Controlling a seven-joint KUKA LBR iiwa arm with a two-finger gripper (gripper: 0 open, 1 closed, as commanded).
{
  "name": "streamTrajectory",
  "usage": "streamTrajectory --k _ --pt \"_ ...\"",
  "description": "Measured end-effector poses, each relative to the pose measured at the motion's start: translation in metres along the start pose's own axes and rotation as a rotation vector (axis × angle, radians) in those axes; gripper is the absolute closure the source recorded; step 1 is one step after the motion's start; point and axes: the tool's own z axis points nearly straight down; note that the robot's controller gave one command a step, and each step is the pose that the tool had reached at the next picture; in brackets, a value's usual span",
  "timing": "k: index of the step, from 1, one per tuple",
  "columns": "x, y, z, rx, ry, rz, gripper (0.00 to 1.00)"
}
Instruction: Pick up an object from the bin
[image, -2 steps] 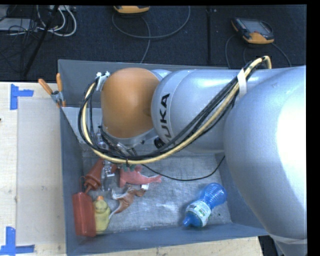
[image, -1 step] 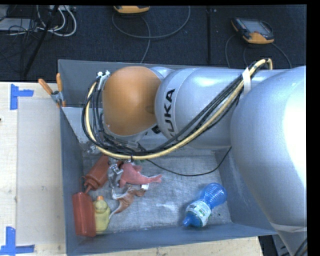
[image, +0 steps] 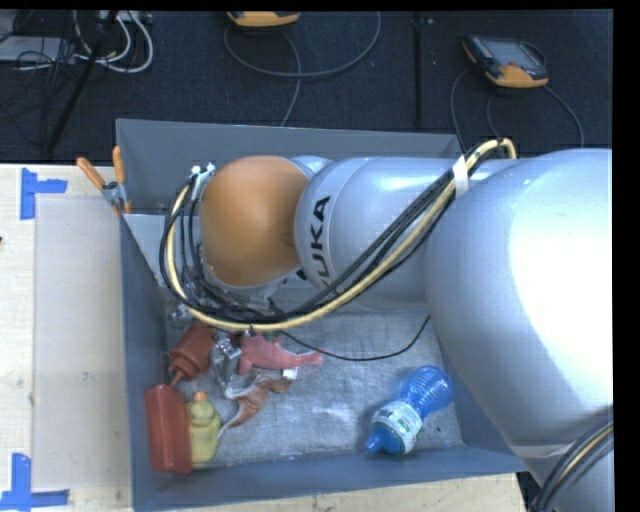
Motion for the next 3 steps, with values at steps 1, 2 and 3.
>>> streamTrajectory --k 1,2,3 --pt "-0.0164 0.0032 0.0234 -0.006 0.006 -0.481 1.0" --pt "-0.02 0.003 0.0254 -0.01 0.011 -0.536 1.0" --pt "-0.017 0.0034 0.024 -0.005 0.007 -0.497 1.0"
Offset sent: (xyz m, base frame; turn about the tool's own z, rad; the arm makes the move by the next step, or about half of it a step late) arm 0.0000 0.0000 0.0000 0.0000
